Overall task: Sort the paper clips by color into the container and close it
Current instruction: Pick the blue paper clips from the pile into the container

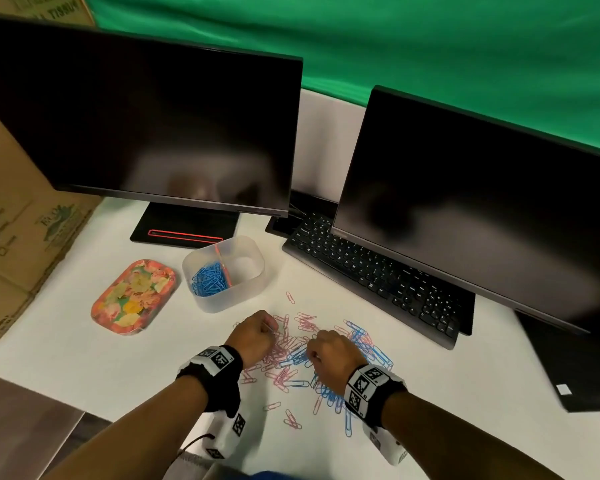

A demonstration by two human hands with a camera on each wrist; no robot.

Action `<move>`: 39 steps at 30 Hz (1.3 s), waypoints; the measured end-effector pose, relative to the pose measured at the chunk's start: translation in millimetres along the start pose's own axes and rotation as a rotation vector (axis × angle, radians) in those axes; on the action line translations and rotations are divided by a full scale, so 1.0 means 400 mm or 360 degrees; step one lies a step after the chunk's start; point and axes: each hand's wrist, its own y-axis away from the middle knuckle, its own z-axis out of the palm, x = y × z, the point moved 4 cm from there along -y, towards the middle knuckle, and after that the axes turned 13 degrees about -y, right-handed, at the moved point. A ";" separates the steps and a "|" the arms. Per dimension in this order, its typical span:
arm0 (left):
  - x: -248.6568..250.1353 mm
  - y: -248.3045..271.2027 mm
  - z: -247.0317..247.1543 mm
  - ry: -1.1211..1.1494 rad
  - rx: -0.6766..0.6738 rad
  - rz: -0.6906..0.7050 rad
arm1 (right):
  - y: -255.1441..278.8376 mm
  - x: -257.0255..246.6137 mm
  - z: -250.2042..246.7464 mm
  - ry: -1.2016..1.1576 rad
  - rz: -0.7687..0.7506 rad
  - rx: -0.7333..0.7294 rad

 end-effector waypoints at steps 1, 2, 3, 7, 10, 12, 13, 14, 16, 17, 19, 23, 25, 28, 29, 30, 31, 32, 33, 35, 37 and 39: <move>0.003 0.003 0.007 0.0120 -0.0038 -0.0048 | 0.002 0.002 -0.002 0.0030 0.0023 -0.0008; 0.007 0.004 0.015 0.0210 -0.0065 -0.0079 | 0.004 0.005 -0.006 0.0066 0.0047 -0.0011; 0.010 0.005 0.020 0.0244 -0.0074 -0.0100 | 0.006 0.006 -0.009 0.0097 0.0063 -0.0009; 0.029 0.000 0.043 -0.0156 -0.0038 0.0023 | -0.001 -0.005 -0.014 0.0165 0.0021 -0.0009; 0.048 0.001 0.063 -0.0678 0.0030 0.0225 | -0.015 -0.024 -0.006 0.0250 0.0010 -0.0052; 0.060 0.003 0.073 -0.0980 0.0050 0.0303 | -0.021 -0.029 0.003 0.0298 0.0015 -0.0070; 0.062 0.001 0.076 -0.1060 0.0048 0.0314 | -0.022 -0.031 0.006 0.0299 0.0005 -0.0063; 0.062 -0.001 0.076 -0.1098 0.0048 0.0316 | -0.021 -0.030 0.007 0.0297 -0.0004 -0.0055; 0.056 -0.005 0.076 -0.1117 0.0026 0.0307 | -0.019 -0.025 0.009 0.0309 -0.0017 -0.0049; 0.053 -0.007 0.075 -0.1123 0.0011 0.0306 | -0.017 -0.022 0.009 0.0302 -0.0018 -0.0047; 0.047 -0.012 0.072 -0.1167 -0.0005 0.0294 | -0.016 -0.016 0.007 0.0264 -0.0020 -0.0045; 0.037 -0.017 0.063 -0.1278 0.0011 0.0280 | -0.016 -0.004 0.006 0.0206 -0.0026 -0.0068; 0.037 -0.017 0.058 -0.1286 0.0044 0.0298 | -0.014 0.003 0.006 0.0160 -0.0025 -0.0065; 0.051 -0.015 0.060 -0.1233 0.0112 0.0365 | -0.008 0.013 -0.001 0.0064 -0.0026 -0.0033; 0.057 -0.015 0.067 -0.1223 0.0106 0.0405 | -0.005 0.016 -0.006 0.0018 -0.0025 -0.0009; 0.063 -0.015 0.077 -0.1226 0.0082 0.0447 | -0.002 0.020 -0.011 -0.0034 -0.0031 0.0034; 0.067 -0.016 0.088 -0.1243 0.0045 0.0480 | 0.002 0.023 -0.017 -0.0094 -0.0011 0.0076; 0.072 -0.018 0.098 -0.1266 0.0013 0.0500 | 0.004 0.031 -0.023 -0.0160 0.0025 0.0115; 0.074 -0.020 0.105 -0.1294 -0.0005 0.0505 | 0.006 0.036 -0.031 -0.0232 0.0079 0.0141; 0.078 -0.025 0.113 -0.1347 -0.0004 0.0502 | 0.009 0.052 -0.040 -0.0391 0.0173 0.0179; 0.078 -0.029 0.115 -0.1364 0.0000 0.0492 | 0.012 0.065 -0.047 -0.0552 0.0235 0.0228; 0.077 -0.029 0.113 -0.1354 -0.0003 0.0472 | 0.015 0.070 -0.053 -0.0719 0.0276 0.0279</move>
